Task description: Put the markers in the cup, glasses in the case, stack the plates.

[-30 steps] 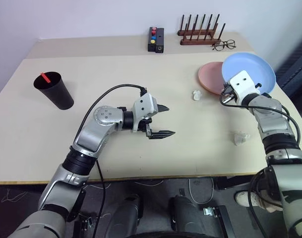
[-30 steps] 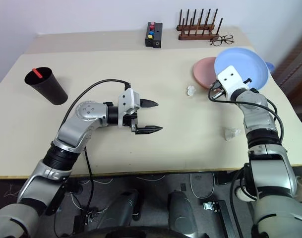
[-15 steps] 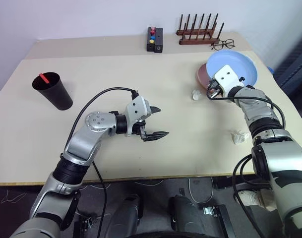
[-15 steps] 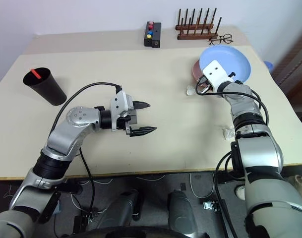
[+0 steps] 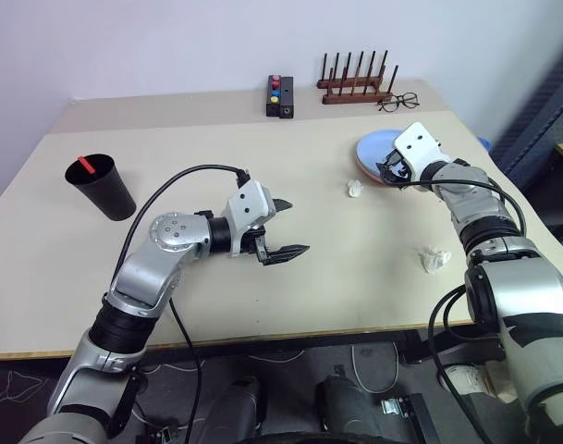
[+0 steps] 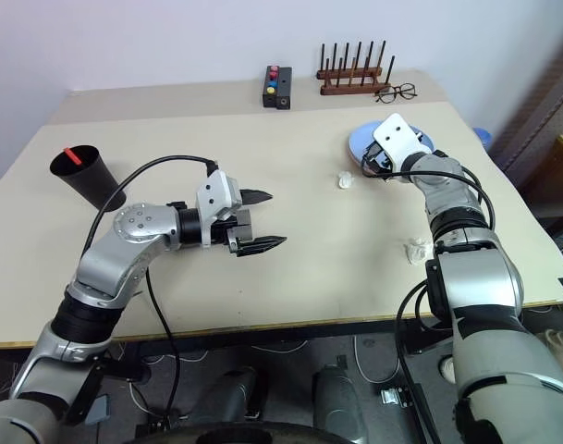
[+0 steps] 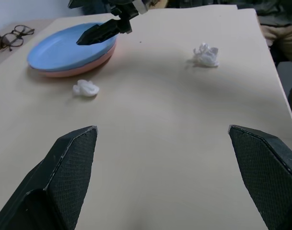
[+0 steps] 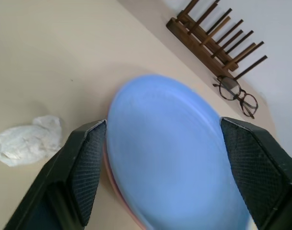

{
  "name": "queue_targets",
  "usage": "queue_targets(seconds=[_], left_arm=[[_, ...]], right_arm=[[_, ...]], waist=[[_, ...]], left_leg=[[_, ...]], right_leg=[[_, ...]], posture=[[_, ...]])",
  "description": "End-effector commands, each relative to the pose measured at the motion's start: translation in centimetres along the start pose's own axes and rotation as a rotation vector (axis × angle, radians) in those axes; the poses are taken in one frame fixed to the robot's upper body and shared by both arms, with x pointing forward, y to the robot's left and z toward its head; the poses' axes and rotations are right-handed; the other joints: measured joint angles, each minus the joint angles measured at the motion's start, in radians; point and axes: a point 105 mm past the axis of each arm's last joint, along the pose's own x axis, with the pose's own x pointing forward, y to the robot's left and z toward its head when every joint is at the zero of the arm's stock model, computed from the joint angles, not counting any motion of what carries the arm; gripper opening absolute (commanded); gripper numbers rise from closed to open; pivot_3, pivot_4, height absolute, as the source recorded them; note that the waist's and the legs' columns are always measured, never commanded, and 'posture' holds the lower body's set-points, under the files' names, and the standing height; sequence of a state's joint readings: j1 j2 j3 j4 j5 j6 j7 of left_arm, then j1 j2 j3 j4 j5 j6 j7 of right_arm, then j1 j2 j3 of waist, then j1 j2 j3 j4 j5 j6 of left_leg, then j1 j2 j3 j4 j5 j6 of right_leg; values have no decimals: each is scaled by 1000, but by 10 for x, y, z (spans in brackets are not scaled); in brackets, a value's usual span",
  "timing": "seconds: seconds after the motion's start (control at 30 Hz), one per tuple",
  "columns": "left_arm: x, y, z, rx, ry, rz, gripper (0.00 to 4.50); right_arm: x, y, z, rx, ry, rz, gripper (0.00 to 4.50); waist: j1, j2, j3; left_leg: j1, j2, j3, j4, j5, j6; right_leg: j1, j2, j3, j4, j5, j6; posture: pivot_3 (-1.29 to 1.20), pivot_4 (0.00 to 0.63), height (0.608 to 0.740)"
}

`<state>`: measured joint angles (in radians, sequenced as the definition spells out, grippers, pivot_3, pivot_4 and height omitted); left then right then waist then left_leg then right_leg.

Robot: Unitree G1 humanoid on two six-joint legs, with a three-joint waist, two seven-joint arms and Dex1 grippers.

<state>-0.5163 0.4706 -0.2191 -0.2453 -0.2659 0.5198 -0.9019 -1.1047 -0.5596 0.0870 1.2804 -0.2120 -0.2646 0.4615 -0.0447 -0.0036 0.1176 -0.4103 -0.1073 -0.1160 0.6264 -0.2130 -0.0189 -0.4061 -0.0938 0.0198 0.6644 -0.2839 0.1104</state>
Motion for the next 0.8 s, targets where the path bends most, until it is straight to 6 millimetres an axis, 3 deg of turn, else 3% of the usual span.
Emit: queue_targets(seconds=[0.03,0.17,0.4,0.57,0.8], left_arm=[[0,3,11,36,-32,-1,4500],[3,8,9,36,-37,16,4500],[-14,47,2,18,-67,306,4500],[-19,51,-3,11,-74,358,4500],[-21,63,0,42,-75,434,4500]], right_arm=[[-5,-23,28,3,-110,-49,3899],[-10,-23,27,36,-148,-43,3899],[-25,-13,26,164,-263,-28,3899],[-33,8,27,186,-291,44,3899],[-34,19,33,214,-305,63,3899]], waist=[[-1,0,-1],[0,0,-4],[1,-1,-11],[1,0,-19],[2,0,-27]], left_leg=[[0,0,0,0,0,0],[0,0,0,0,0,0],[0,0,0,1,0,0],[0,0,0,1,0,1],[0,0,0,2,-1,1]], right_leg=[[0,0,0,0,0,0],[0,0,0,0,0,0],[0,0,1,0,0,0],[0,0,2,0,0,0],[1,0,2,0,0,0]], posture=[[0,0,740],[0,0,740],[0,0,740],[0,0,740],[0,0,740]])
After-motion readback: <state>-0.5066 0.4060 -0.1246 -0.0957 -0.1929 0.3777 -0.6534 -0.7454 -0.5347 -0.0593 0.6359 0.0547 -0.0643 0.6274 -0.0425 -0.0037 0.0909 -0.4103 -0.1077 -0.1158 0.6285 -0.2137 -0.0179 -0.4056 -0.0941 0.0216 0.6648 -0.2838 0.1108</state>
